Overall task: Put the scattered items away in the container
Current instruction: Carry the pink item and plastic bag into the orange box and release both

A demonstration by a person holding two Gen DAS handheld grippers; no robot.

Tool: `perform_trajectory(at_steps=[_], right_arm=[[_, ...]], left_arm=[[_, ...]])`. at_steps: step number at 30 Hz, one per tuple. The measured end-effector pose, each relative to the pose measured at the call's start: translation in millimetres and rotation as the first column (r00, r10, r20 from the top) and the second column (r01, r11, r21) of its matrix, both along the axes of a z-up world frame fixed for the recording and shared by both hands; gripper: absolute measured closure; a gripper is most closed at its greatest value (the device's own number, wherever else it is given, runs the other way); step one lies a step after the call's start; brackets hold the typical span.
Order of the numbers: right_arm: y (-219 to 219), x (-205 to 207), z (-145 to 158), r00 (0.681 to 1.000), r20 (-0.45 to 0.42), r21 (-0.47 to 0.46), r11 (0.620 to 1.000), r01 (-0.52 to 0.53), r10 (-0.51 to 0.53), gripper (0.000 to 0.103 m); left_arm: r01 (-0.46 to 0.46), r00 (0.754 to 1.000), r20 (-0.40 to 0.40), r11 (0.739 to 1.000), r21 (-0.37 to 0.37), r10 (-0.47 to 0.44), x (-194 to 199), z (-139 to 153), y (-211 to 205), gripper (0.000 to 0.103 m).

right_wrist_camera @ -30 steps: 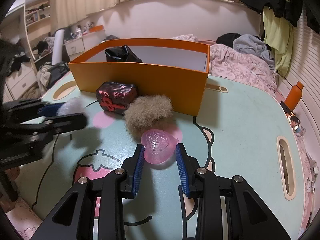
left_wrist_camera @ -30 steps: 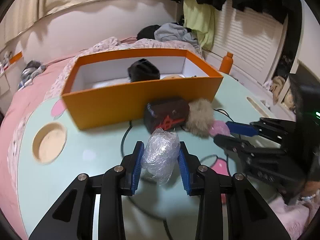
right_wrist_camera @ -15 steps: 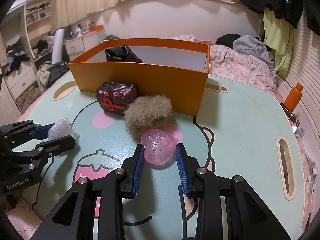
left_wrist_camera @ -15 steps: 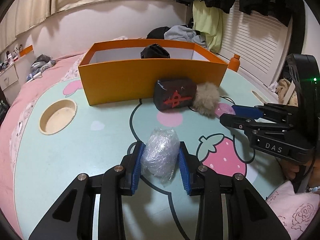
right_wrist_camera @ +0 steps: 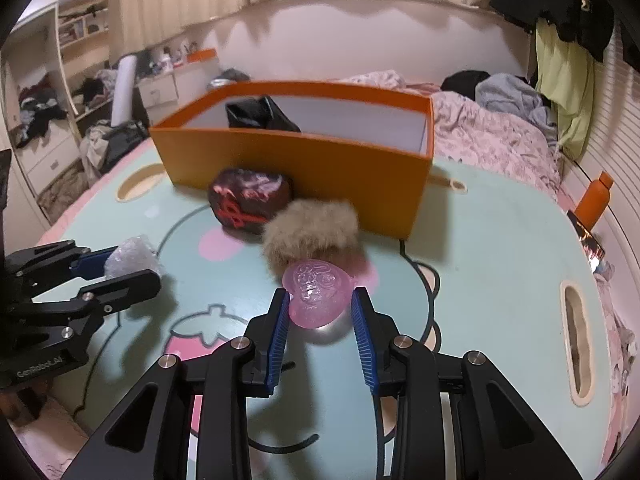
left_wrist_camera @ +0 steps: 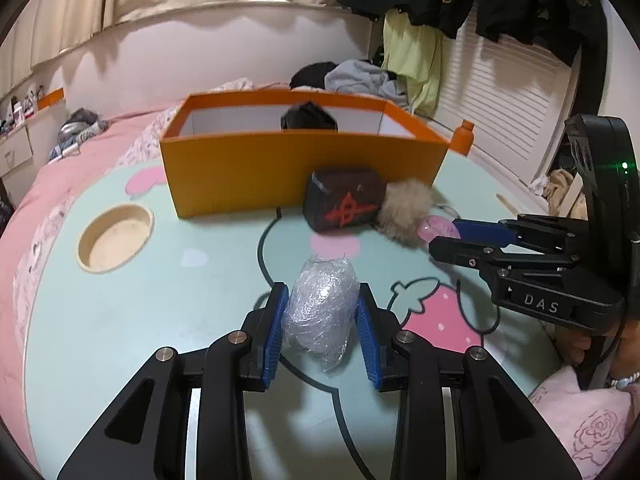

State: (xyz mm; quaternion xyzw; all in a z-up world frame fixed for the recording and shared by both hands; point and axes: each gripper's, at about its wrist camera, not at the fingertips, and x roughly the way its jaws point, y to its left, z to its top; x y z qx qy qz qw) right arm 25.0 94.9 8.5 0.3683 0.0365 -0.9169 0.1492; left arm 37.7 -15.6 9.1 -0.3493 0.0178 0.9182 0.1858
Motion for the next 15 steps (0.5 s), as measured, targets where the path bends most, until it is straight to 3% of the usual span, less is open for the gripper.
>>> perform_trajectory(at_steps=[8,11,15], right_arm=[[11,-3,46,0.997,-0.073,-0.091,0.996,-0.026,0.02,0.073],[23,-20,72,0.995,-0.104,-0.125,0.992,-0.017,0.004,0.073],[23,-55,94,0.993,-0.114,-0.098,0.995,0.024,-0.035,0.072]], left_arm=[[0.018,0.995,-0.1,1.0,0.007,-0.017,-7,44,-5,0.068],[0.035,0.992,-0.123,0.999,0.026,-0.031,-21,64,-9,0.068],[0.033,0.99,-0.138,0.999,0.037,-0.028,-52,85,-9,0.068]])
